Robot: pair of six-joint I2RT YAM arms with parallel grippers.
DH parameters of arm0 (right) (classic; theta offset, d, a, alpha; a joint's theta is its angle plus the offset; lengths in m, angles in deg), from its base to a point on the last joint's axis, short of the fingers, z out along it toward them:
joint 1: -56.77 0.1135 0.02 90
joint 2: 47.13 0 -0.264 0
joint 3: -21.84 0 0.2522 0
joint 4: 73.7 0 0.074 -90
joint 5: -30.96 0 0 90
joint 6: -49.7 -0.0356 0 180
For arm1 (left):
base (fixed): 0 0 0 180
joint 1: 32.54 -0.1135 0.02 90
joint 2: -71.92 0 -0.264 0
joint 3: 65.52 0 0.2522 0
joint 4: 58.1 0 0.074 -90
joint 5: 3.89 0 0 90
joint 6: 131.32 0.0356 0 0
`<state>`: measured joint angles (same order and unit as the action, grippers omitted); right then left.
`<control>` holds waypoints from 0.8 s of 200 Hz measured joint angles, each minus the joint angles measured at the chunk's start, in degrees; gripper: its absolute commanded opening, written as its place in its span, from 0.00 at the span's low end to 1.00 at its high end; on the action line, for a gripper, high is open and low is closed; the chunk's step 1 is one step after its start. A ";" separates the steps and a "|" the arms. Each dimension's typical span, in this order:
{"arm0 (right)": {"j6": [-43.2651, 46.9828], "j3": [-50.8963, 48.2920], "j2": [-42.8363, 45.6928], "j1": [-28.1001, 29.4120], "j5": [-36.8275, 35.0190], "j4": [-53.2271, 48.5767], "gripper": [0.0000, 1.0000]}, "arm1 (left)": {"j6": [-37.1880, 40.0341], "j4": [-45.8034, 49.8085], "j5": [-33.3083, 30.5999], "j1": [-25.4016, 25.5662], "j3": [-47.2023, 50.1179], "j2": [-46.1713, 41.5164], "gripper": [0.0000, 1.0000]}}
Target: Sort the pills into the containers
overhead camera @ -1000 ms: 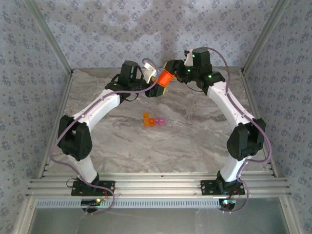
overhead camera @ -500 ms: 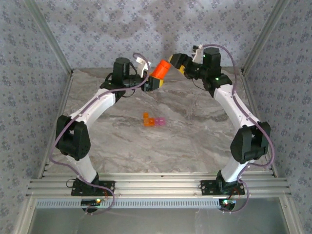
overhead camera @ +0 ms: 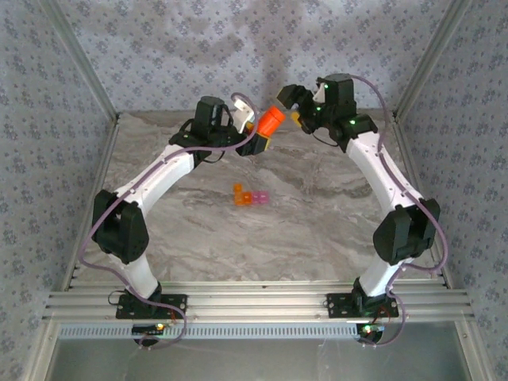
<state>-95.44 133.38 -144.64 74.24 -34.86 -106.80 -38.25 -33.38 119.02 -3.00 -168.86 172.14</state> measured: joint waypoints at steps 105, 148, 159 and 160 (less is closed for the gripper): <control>-0.81 3.96 -4.17 1.55 1.20 -1.75 0.71 | 0.66 1.44 -0.66 -0.02 -0.81 0.07 0.00; -0.76 4.17 -4.20 1.57 1.70 -1.92 0.70 | 0.85 1.57 -0.63 0.00 -1.05 0.59 0.00; -0.76 4.17 -4.20 1.60 1.75 -1.95 0.70 | 0.96 1.57 -0.63 0.00 -1.05 0.70 0.00; -0.76 4.17 -4.20 1.60 1.75 -1.95 0.70 | 0.96 1.57 -0.63 0.00 -1.05 0.70 0.00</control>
<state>-96.20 137.56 -148.84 75.84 -33.11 -108.74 -37.28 -31.80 118.38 -3.00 -169.91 172.84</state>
